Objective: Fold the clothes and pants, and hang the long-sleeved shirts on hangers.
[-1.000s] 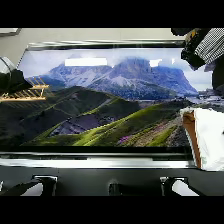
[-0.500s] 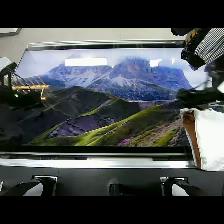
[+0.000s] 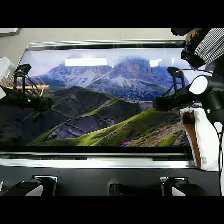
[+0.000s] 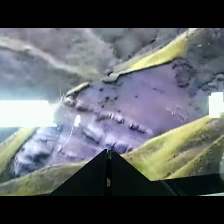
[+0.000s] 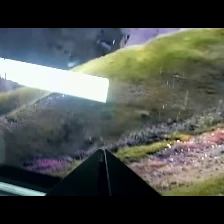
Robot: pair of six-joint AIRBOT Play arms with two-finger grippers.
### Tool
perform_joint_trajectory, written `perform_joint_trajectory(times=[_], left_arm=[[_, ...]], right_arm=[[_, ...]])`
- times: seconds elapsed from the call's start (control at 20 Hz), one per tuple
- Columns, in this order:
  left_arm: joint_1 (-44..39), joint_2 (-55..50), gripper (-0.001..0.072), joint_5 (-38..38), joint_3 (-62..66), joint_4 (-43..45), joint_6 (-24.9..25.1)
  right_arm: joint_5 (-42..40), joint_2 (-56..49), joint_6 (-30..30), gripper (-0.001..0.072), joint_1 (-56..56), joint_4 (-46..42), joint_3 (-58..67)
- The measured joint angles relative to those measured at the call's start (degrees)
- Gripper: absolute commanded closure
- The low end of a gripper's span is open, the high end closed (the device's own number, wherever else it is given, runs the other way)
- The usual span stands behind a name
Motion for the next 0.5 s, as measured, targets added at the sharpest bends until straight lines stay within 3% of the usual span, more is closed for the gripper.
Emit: perform_joint_trajectory(times=[0.5], left_arm=[[-0.4, 0.1, 0.0686, 1.2, -0.2, 0.5, 0.2]], right_arm=[[2.5, 0.0, -0.6, 0.0681, 0.7, -0.8, 0.0]])
